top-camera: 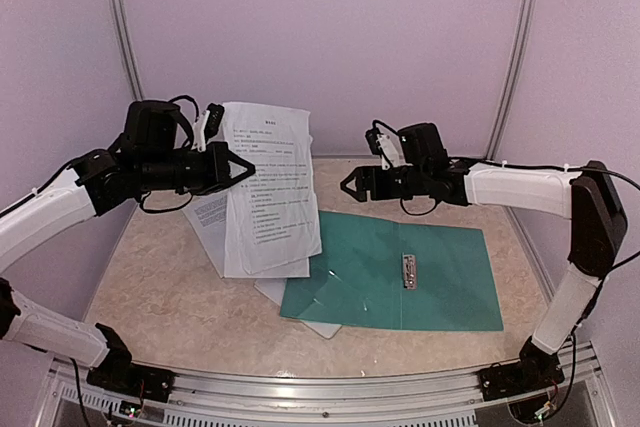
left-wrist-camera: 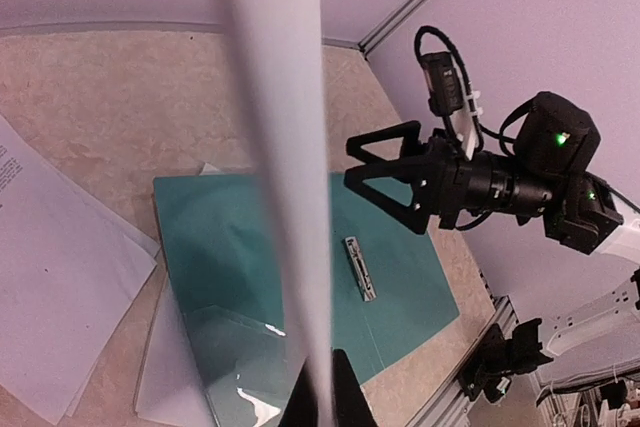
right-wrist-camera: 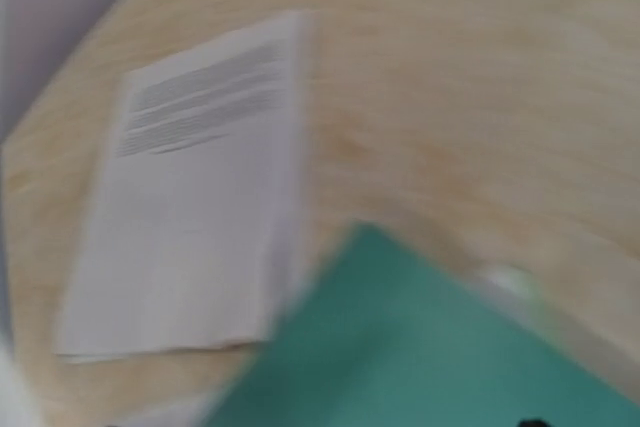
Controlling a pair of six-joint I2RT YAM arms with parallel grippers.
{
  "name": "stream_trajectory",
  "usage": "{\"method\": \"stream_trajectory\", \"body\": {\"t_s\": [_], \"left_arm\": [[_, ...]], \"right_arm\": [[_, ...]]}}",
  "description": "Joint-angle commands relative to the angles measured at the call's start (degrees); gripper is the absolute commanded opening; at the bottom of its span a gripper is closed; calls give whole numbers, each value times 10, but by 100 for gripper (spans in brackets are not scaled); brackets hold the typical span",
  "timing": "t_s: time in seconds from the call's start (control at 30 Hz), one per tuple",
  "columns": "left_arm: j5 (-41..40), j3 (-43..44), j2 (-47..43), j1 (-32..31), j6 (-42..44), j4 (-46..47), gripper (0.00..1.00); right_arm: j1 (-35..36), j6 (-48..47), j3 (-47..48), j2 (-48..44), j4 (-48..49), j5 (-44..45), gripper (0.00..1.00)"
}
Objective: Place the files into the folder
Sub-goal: Place the file in the folder.
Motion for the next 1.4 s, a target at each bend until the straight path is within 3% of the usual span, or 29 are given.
{"method": "stream_trajectory", "body": {"t_s": [0.0,0.2,0.57,0.93,1.37], "left_arm": [[68,-47,68,4,-63,66,0],[81,-83,176,14,-96,117,0],[103,-97,354,24,-154,212,0],[92,-108,390,14,-188,258,6],[68,-104,389,7,-189,251,17]], "right_arm": [[-33,0,-70,-67,-32,33,83],[-41,5,-113,-61,-44,26,84],[-17,36,-212,-6,22,-40,83],[35,41,-213,18,18,-26,80],[82,77,-241,8,22,-8,76]]}}
